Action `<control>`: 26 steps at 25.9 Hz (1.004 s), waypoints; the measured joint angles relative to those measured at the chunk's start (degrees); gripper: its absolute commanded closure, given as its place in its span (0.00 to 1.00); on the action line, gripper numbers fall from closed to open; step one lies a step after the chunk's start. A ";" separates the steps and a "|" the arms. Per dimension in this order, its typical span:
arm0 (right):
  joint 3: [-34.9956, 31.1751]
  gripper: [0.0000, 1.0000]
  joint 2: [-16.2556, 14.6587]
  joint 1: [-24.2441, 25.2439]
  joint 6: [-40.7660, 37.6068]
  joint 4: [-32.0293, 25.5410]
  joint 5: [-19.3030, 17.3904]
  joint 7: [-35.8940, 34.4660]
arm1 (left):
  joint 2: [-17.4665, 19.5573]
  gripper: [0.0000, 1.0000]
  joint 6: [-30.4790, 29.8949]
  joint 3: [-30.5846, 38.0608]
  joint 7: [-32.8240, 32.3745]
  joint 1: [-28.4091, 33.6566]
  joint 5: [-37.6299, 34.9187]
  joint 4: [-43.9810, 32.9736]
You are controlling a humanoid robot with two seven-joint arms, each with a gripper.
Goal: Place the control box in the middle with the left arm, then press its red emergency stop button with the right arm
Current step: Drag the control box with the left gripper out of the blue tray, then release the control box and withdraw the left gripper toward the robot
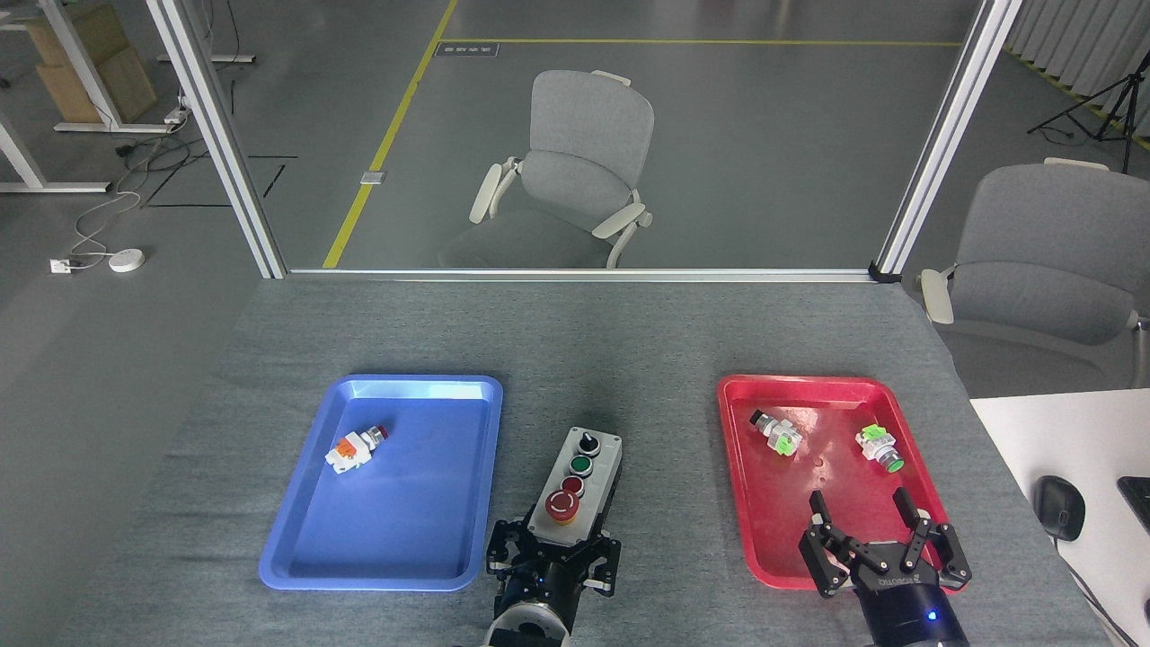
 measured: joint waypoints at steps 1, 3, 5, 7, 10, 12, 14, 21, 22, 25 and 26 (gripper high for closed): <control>-0.01 0.02 -0.01 0.03 0.00 0.01 -0.01 0.00 | 0.00 1.00 0.39 -0.59 -0.04 -0.05 0.13 0.34; -0.02 0.02 -0.01 0.12 0.00 0.01 -0.02 -0.04 | 0.00 1.00 0.62 -1.97 0.34 -0.14 0.39 0.86; -0.02 0.02 -0.01 0.31 0.00 0.00 -0.02 -0.04 | 0.00 1.00 0.62 -3.36 0.35 -0.16 0.56 1.15; 0.01 0.02 0.02 0.41 -0.09 0.00 -0.02 -0.04 | -0.01 1.00 0.62 -4.50 0.29 -0.16 0.63 1.27; 0.00 0.02 0.21 0.46 -0.12 0.00 -0.02 -0.04 | -0.01 1.00 0.63 -5.89 0.29 -0.16 0.66 1.29; 0.01 0.02 0.36 0.45 -0.15 0.00 0.02 -0.05 | -0.01 0.88 0.31 -6.82 0.22 -0.15 0.67 1.32; 0.07 0.02 0.52 0.44 -0.23 -0.02 0.07 -0.16 | -0.01 0.45 0.26 -7.43 0.22 -0.16 0.70 1.42; 0.63 0.02 0.79 0.29 -0.23 -0.08 0.39 0.04 | 0.20 0.04 0.07 -7.64 -0.66 -0.56 0.76 2.47; 0.70 0.02 0.81 0.29 -0.22 -0.08 0.45 0.14 | 0.32 0.03 0.13 -7.65 -1.07 -0.47 0.77 2.54; 0.80 0.02 0.95 0.25 -0.22 -0.08 0.60 0.16 | 0.81 0.02 0.02 -7.63 0.42 -0.31 0.67 2.08; 0.82 0.02 0.97 0.21 -0.22 -0.08 0.62 0.16 | 1.37 0.02 -0.05 -7.62 0.42 -0.04 0.65 1.64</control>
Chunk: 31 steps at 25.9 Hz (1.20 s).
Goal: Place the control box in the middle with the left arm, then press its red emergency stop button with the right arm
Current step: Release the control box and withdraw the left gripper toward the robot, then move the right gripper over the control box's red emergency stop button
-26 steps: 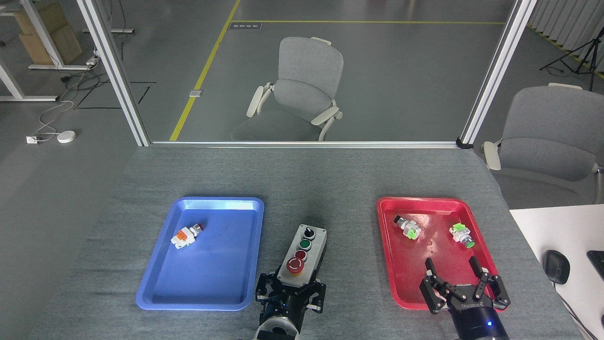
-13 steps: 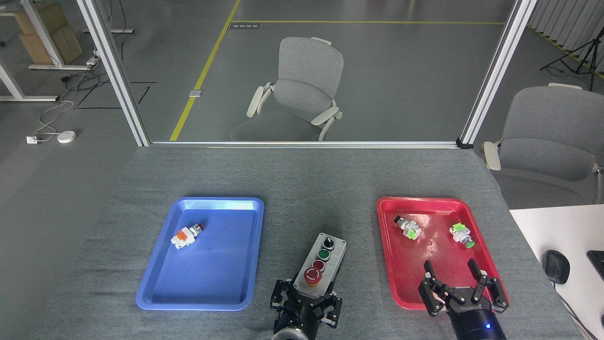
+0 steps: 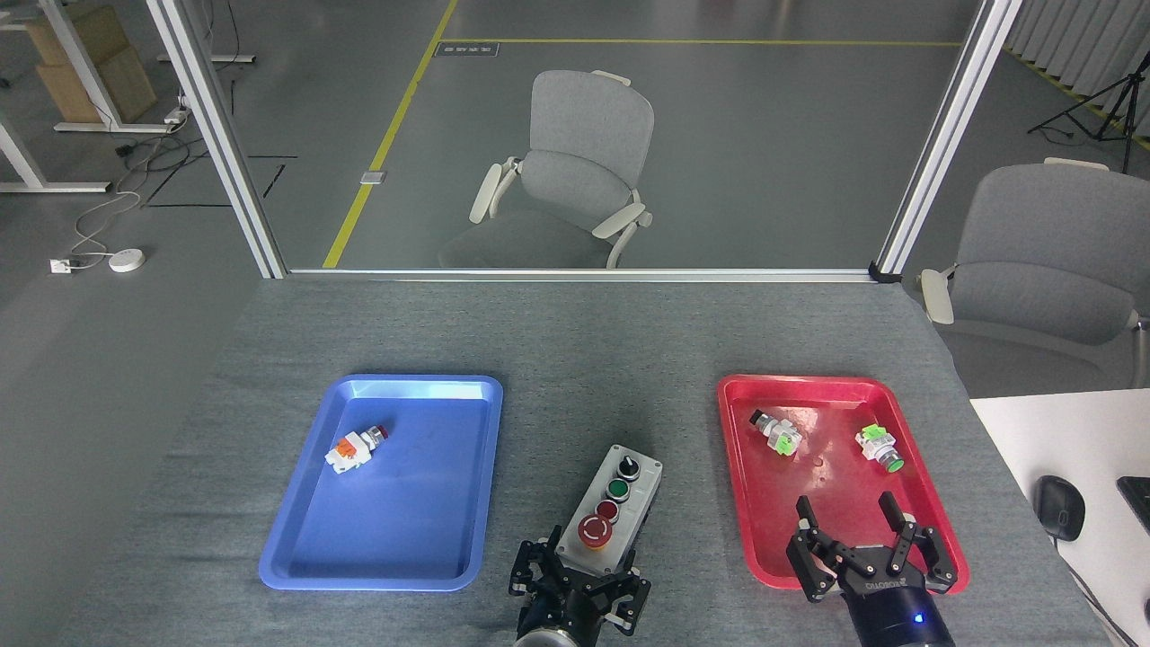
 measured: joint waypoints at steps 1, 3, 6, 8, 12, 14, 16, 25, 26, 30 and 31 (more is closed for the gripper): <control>0.00 0.02 0.02 -0.04 0.00 0.00 0.02 0.00 | 0.96 0.02 -0.09 0.03 0.15 0.34 -0.01 -0.83; 0.06 0.02 0.05 -0.09 0.00 0.00 0.05 0.01 | 3.85 0.02 -0.09 0.06 0.38 1.84 -0.01 -3.96; 0.45 0.02 0.05 -0.13 -0.02 0.00 0.15 0.01 | 9.50 0.02 -0.13 0.33 0.51 5.78 0.01 -11.37; 0.86 0.02 0.07 -0.18 -0.03 -0.01 0.20 0.02 | 13.59 0.01 -0.25 1.44 0.58 8.85 0.10 -16.67; 1.31 0.02 0.36 -0.19 -0.03 -0.05 0.34 0.08 | 19.83 0.02 -2.66 6.48 0.62 15.91 0.25 -26.67; 1.49 0.02 0.51 -0.18 -0.03 -0.06 0.42 0.08 | 21.70 0.01 -5.09 10.71 1.03 19.43 0.27 -31.07; 2.04 0.03 0.72 -0.20 0.02 -0.06 0.66 0.11 | 22.87 0.01 -8.40 16.63 1.61 22.67 0.28 -34.73; 7.28 0.33 1.88 -1.72 0.55 0.06 1.93 0.18 | 22.98 0.01 -18.73 39.78 4.96 23.08 1.16 -37.14; 8.25 0.38 2.06 -2.04 0.61 0.10 2.13 0.23 | 23.01 0.01 -19.09 41.47 4.99 22.01 1.53 -36.42; 12.31 0.68 2.63 -3.61 0.66 0.12 2.91 1.57 | 23.08 0.01 -19.89 46.16 5.16 16.37 3.35 -30.90; 13.37 0.76 2.79 -4.15 0.63 0.15 3.24 2.18 | 23.08 0.01 -19.97 46.92 5.16 14.99 4.02 -29.32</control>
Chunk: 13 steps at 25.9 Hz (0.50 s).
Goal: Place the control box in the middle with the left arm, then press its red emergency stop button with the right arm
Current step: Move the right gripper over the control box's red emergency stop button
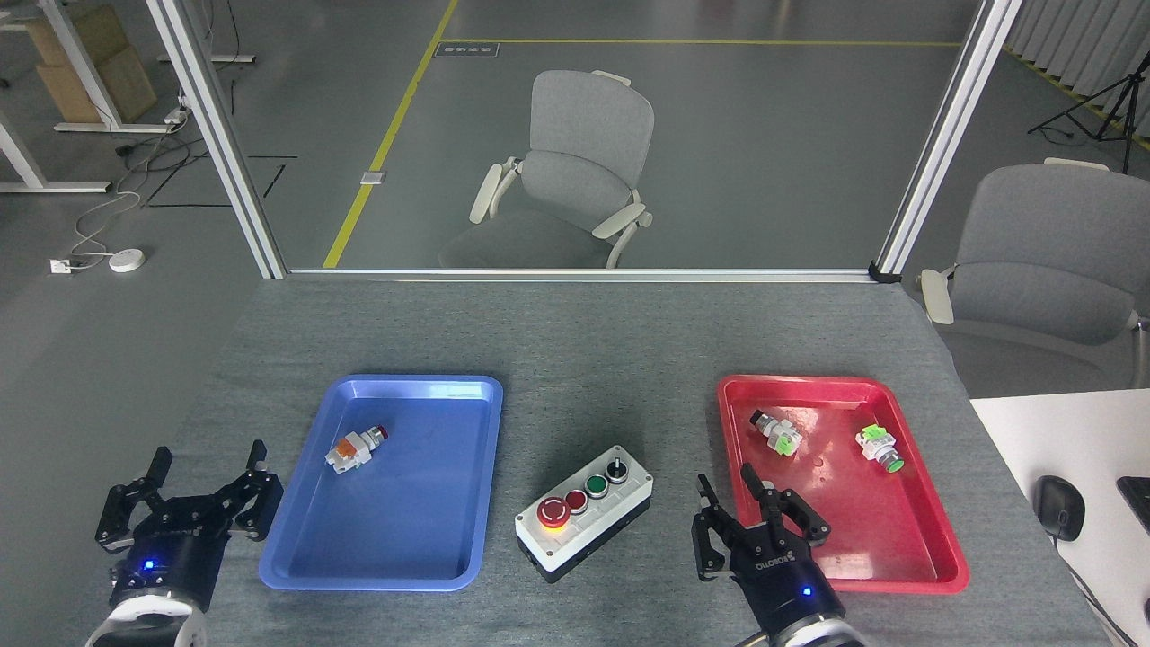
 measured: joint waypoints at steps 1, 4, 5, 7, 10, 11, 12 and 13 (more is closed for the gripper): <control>1.02 0.85 0.14 -0.57 0.00 0.10 0.37 0.77 | 0.00 0.01 0.00 0.60 0.00 -1.23 0.89 1.48; 4.61 1.00 0.74 -2.44 -0.01 0.84 1.75 2.71 | 0.09 0.01 -0.14 1.51 0.00 -3.92 5.41 4.36; 5.68 1.00 1.08 -2.92 -0.01 1.17 2.04 3.22 | 0.11 0.01 -0.25 1.61 -0.01 -4.34 7.30 4.73; 7.68 1.00 1.73 -3.78 -0.01 2.13 2.26 3.66 | 0.26 0.01 -0.56 1.78 -0.07 -5.01 11.23 5.29; 11.10 1.00 2.79 -5.60 0.53 4.17 2.30 4.06 | 0.43 0.01 -1.29 1.85 -0.18 -5.46 15.15 5.96; 12.27 1.00 3.16 -6.28 0.98 4.95 2.30 4.08 | 0.39 0.01 -1.44 1.86 -0.18 -5.47 15.72 6.10; 13.35 1.00 3.58 -6.94 1.45 5.84 2.30 4.10 | 0.36 0.01 -1.53 1.86 -0.01 -5.48 16.06 6.19; 14.28 1.00 4.01 -7.55 1.93 6.71 2.30 4.11 | 0.34 0.01 -1.57 1.87 0.31 -5.52 16.26 6.27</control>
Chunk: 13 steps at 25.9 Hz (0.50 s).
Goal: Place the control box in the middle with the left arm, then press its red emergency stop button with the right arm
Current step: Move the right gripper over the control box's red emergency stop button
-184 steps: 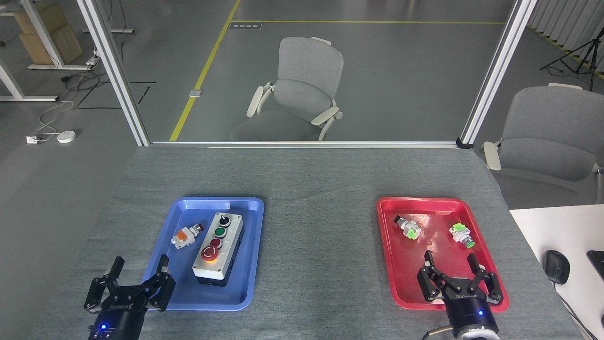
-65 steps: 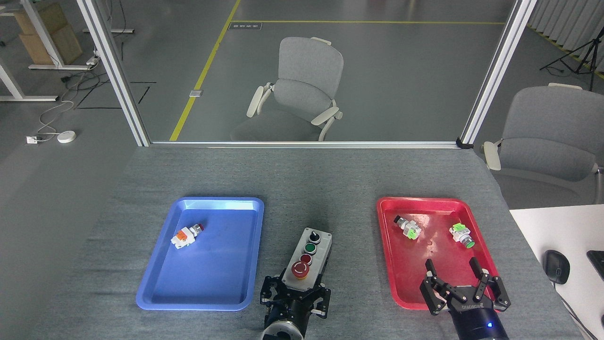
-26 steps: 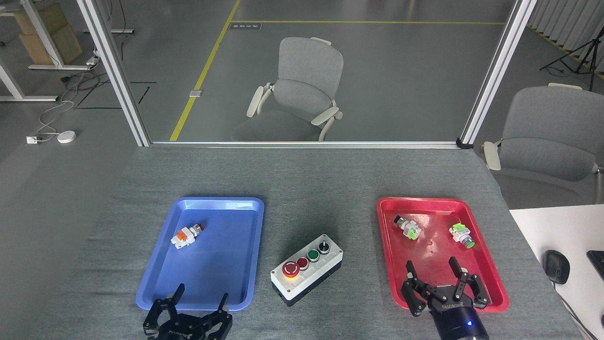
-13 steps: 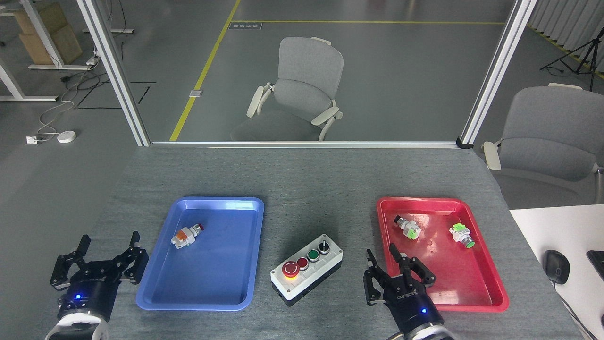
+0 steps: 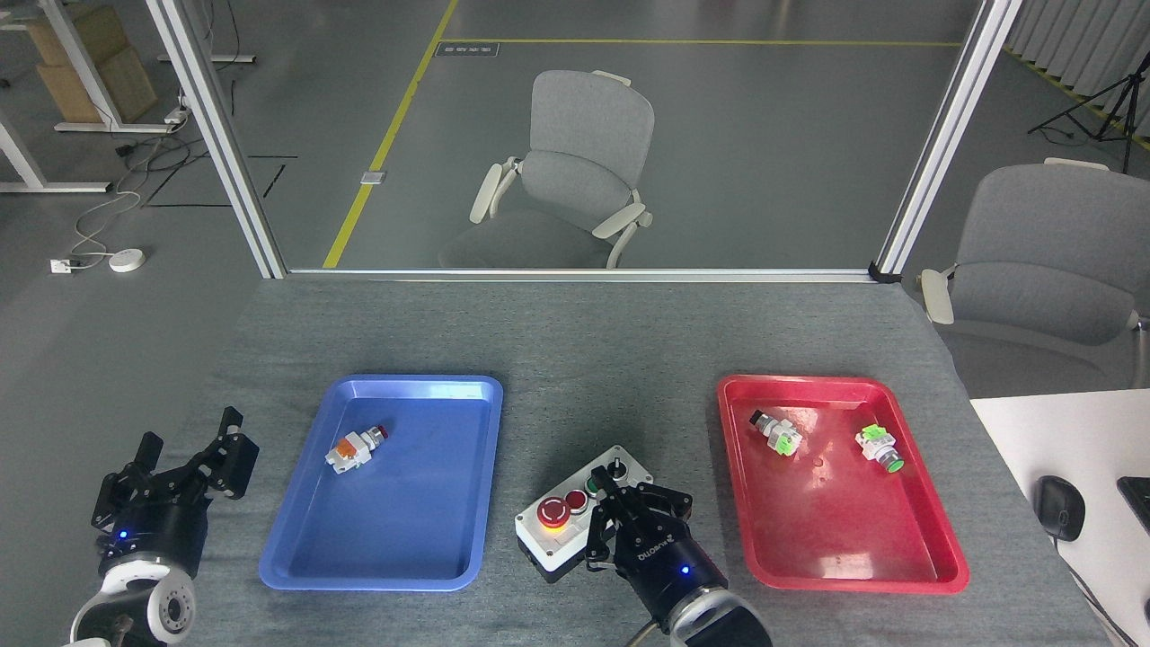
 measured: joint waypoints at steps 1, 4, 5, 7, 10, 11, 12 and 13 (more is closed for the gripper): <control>0.79 1.00 0.52 -0.65 0.36 0.90 0.00 0.02 | -0.02 0.01 -0.04 0.00 0.26 -0.01 0.14 0.04; 3.02 1.00 1.69 -2.44 0.85 3.66 -0.02 0.04 | 0.05 0.01 -0.10 -0.01 0.63 0.00 0.19 0.03; 3.84 1.00 2.00 -3.07 0.97 4.62 -0.03 0.08 | 0.09 0.01 -0.14 -0.04 0.72 0.00 0.17 -0.03; 5.23 1.00 2.67 -4.33 1.49 6.81 -0.09 0.19 | 0.17 0.01 -0.15 -0.08 0.76 0.00 0.11 -0.07; 6.40 1.00 3.44 -5.24 2.83 9.71 -0.46 0.18 | 0.22 0.01 -0.30 -0.14 0.78 0.02 0.07 -0.07; 6.67 1.00 3.57 -5.38 3.34 10.45 -0.66 0.14 | 0.23 0.01 -0.43 -0.15 0.78 0.04 0.07 -0.03; 6.92 1.00 3.70 -5.47 3.92 11.18 -0.87 0.12 | 0.24 0.01 -0.70 -0.16 0.78 0.09 0.08 0.03; 7.07 1.00 3.78 -5.55 4.40 11.72 -1.06 0.06 | 0.24 0.01 -1.12 -0.16 0.78 0.12 0.09 0.10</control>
